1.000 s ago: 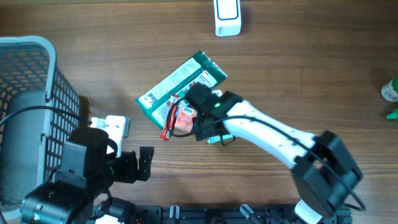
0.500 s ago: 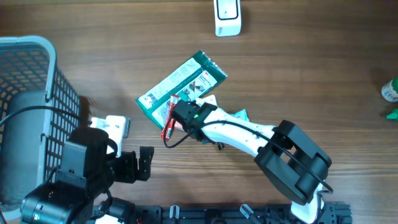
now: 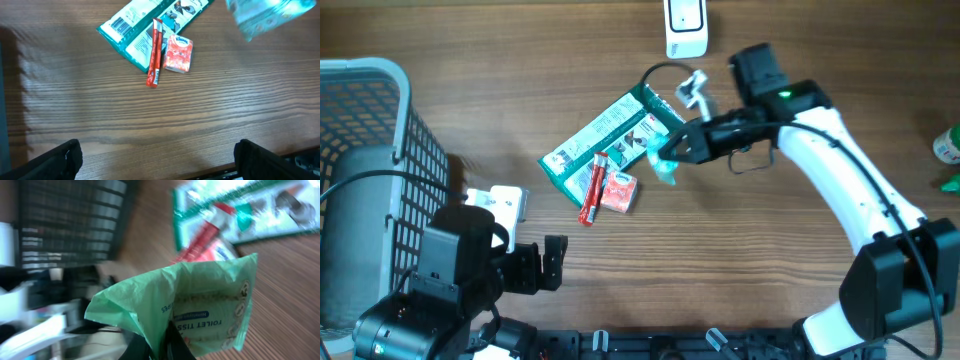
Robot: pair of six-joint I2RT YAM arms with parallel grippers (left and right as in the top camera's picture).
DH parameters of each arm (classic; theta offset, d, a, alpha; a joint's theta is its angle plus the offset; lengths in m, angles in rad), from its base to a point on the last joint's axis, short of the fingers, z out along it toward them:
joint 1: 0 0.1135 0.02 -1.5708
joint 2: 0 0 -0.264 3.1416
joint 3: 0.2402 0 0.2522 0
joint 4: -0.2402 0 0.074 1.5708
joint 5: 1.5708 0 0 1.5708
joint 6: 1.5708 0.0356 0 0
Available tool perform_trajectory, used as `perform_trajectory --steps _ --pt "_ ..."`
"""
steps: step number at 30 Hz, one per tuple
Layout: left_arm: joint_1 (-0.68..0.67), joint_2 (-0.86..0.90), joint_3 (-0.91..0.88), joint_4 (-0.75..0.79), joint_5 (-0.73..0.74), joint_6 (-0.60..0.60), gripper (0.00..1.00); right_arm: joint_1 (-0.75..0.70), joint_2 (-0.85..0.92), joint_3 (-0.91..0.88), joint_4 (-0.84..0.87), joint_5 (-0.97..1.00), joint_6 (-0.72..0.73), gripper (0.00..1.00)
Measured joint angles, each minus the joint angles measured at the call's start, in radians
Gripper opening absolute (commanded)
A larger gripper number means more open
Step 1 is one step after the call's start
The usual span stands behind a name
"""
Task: Scan the item barcode
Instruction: 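Lift wipes pack with right gripper toward the scanner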
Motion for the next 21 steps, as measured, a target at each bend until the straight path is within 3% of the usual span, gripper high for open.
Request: perform_trajectory --steps 2,4,7,18,21 --pt "0.000 0.000 0.000 0.000 0.000 0.000 1.00 -0.036 0.027 -0.099 0.137 -0.184 -0.049 0.04" --pt "0.000 0.000 0.000 -0.001 0.000 0.000 1.00 -0.032 0.080 -0.217 0.402 -0.397 -0.063 0.04" --pt "0.000 0.000 0.000 0.000 0.000 0.000 1.00 -0.032 0.122 -0.270 0.599 -0.496 -0.027 0.04" --pt "0.000 0.000 0.000 0.000 0.000 0.000 1.00 -0.032 0.163 -0.277 0.708 -0.547 0.172 0.04" --pt "0.000 0.000 0.000 0.000 0.000 0.000 1.00 -0.032 0.163 -0.277 0.716 -0.547 0.169 0.04"
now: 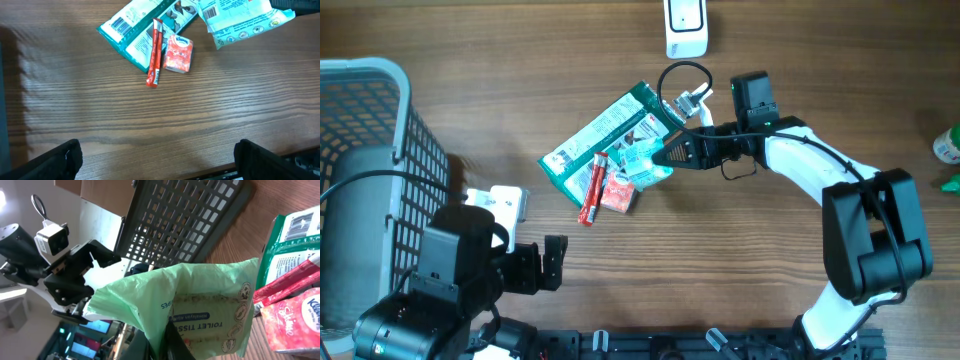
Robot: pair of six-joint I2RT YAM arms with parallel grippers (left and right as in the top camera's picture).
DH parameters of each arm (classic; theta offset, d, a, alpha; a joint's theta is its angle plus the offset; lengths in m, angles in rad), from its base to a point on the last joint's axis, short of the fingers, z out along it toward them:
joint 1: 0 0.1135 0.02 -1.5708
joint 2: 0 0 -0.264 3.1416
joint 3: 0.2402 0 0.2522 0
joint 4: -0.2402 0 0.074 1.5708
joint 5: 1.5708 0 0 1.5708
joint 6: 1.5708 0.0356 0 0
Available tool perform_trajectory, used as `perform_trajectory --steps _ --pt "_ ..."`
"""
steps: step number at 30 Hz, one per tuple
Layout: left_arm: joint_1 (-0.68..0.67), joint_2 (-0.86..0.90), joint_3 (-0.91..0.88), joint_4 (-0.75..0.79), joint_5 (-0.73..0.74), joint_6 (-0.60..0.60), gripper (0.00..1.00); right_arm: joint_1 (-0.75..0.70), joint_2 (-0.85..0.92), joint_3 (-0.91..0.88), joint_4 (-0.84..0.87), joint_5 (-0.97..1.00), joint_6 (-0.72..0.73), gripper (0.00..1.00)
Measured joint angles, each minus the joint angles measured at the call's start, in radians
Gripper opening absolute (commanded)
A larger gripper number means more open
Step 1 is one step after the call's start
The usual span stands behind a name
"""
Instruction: Scan the item barcode
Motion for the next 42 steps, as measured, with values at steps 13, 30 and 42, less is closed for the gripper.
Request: perform_trajectory --steps 13,30,42 --pt "0.000 0.000 0.000 0.070 0.029 0.000 1.00 -0.012 0.000 -0.012 0.350 0.000 0.676 0.04" --pt "0.007 0.435 -0.040 0.679 0.411 -0.103 0.91 -0.078 -0.014 -0.011 0.194 0.000 0.681 0.04" --pt "0.333 0.567 -0.051 0.878 0.967 -0.115 0.92 -0.061 -0.525 -0.012 -0.084 0.000 0.332 0.04"
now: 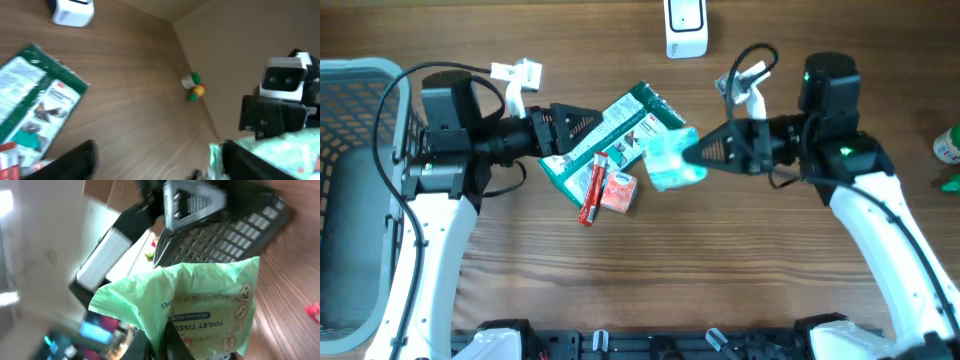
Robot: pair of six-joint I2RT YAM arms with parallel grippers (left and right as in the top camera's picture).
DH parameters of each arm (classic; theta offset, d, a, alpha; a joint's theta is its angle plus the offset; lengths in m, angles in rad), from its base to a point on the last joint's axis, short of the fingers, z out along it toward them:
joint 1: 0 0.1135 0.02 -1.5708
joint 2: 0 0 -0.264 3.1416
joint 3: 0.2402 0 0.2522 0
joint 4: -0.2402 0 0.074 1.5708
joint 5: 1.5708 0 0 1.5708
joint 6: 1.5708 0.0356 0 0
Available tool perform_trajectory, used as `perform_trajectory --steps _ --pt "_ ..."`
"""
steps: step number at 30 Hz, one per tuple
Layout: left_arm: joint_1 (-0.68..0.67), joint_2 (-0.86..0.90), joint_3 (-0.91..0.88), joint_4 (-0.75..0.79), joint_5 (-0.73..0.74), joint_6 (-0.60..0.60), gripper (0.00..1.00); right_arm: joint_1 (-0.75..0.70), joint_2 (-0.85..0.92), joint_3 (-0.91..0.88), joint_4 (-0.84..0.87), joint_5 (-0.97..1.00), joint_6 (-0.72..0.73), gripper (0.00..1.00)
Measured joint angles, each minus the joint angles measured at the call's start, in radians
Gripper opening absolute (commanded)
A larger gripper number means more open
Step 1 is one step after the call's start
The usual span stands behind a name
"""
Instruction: Scan the item barcode
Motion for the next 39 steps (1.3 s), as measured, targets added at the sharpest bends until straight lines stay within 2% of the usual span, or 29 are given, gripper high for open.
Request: perform_trajectory --steps 4,6,14,17,21,22,24,25,28,30,37,39 --pt "0.000 0.000 0.000 0.000 0.128 0.002 0.93 0.118 -0.033 0.000 0.150 0.000 -0.109 0.04" --pt "0.000 0.000 0.000 0.000 0.189 -0.002 0.87 0.127 -0.032 0.000 0.183 0.000 -0.122 0.04" --pt "0.000 0.000 0.000 0.000 0.348 -0.036 0.83 0.127 0.050 -0.001 0.252 0.000 -0.130 0.04" --pt "0.000 0.000 0.000 0.000 0.375 -0.036 0.83 0.127 0.050 -0.002 0.376 0.000 -0.097 0.04" --pt "0.000 0.000 0.000 0.011 0.431 -0.036 0.82 0.127 0.079 -0.002 0.444 0.000 -0.058 0.04" --pt "0.000 0.000 0.000 0.011 0.447 -0.036 0.82 0.137 0.119 -0.001 0.494 0.000 -0.022 0.04" --pt "0.005 0.002 0.000 0.016 0.440 -0.035 0.82 0.176 0.189 -0.007 0.723 0.000 0.129 0.04" --pt "0.013 0.006 0.000 0.014 0.437 -0.036 0.78 0.197 0.207 -0.008 0.798 0.000 0.188 0.04" --pt "0.013 0.008 0.000 0.013 0.441 -0.037 0.57 0.231 0.237 -0.010 1.039 0.005 0.375 0.04" --pt "0.013 0.010 0.000 0.013 0.441 -0.041 0.45 0.231 0.239 -0.010 1.052 0.002 0.433 0.04" --pt "0.023 0.019 -0.002 0.014 0.399 -0.041 0.21 0.190 0.279 -0.008 1.051 0.000 0.503 0.05" --pt "0.023 0.019 -0.002 0.014 0.399 -0.041 0.13 0.159 0.282 -0.008 1.049 0.000 0.507 0.19"
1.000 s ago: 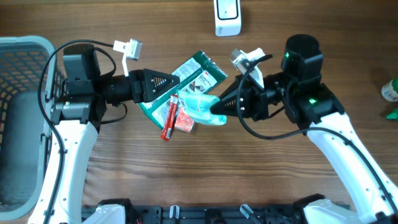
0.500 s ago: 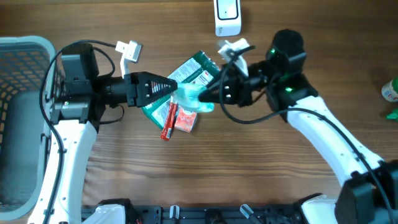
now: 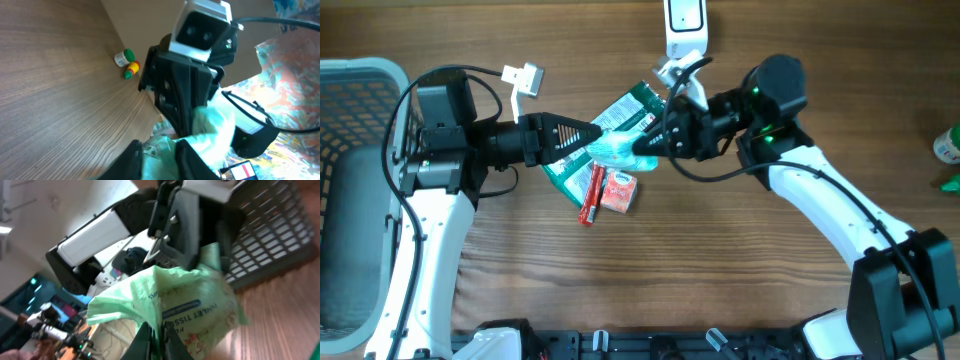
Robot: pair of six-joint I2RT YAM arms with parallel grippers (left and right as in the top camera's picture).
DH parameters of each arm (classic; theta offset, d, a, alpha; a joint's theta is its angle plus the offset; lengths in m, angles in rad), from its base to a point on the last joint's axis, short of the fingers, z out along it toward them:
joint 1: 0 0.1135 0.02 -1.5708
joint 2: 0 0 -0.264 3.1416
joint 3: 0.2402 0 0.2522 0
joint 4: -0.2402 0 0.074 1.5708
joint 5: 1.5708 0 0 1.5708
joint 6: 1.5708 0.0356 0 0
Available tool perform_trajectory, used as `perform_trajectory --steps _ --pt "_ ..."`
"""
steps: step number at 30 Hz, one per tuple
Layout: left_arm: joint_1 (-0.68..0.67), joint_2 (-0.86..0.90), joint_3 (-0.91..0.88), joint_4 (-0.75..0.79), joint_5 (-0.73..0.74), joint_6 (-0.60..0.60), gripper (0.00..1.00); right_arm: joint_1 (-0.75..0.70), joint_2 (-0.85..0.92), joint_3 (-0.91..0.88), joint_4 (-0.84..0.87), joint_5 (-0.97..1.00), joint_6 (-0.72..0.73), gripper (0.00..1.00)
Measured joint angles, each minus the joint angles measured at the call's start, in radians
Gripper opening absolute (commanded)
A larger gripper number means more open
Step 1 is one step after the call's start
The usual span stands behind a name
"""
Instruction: Scan the item barcode
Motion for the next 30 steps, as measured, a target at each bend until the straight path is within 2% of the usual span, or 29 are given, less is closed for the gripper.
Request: perform_trajectory --steps 3,4,6,9,14,16,17,20,21,23,25,28,30 --pt "-0.004 0.000 0.000 0.000 0.024 -0.003 0.04 -0.049 0.013 0.000 -0.006 0.000 0.006 0.58" --pt "-0.010 0.000 0.000 0.000 0.038 -0.002 0.04 -0.067 0.022 0.000 -0.009 0.000 0.003 0.74" --pt "-0.010 0.000 0.000 -0.001 0.051 -0.002 0.04 -0.073 0.026 0.000 -0.010 0.000 -0.001 0.97" --pt "-0.015 0.000 0.000 -0.003 0.063 -0.030 0.04 -0.075 0.031 0.000 -0.010 0.000 -0.033 0.99" --pt "-0.015 0.000 0.000 -0.003 -0.055 -0.163 0.04 -0.119 0.032 0.001 -0.066 0.000 -0.152 1.00" --pt "-0.015 0.000 0.000 -0.004 -0.103 -0.196 0.04 -0.161 0.051 0.010 -0.254 0.006 -0.262 0.99" --pt "-0.015 0.000 0.000 -0.004 -0.124 -0.209 0.04 -0.185 0.075 0.024 -0.568 0.083 -0.390 0.99" --pt "-0.015 0.000 0.000 -0.003 -0.144 -0.221 0.04 -0.191 0.094 0.023 -1.054 0.352 -0.659 0.99" --pt "-0.015 -0.001 0.000 -0.023 -0.162 -0.224 0.04 -0.190 0.090 0.015 -1.164 0.447 -0.740 0.99" --pt "-0.015 -0.001 0.000 -0.066 -0.211 -0.237 0.04 -0.190 0.039 0.011 -1.323 0.565 -0.885 0.99" --pt "-0.015 -0.001 0.000 -0.091 -0.259 -0.261 0.04 -0.190 -0.069 0.010 -1.373 0.604 -0.986 1.00" --pt "-0.015 -0.001 0.000 -0.098 -0.307 -0.360 0.04 -0.190 -0.364 0.012 -1.380 0.542 -1.221 1.00" --pt "-0.015 -0.001 0.000 -0.098 -0.318 -0.460 0.04 -0.190 -0.472 0.013 -1.381 0.463 -1.363 1.00"
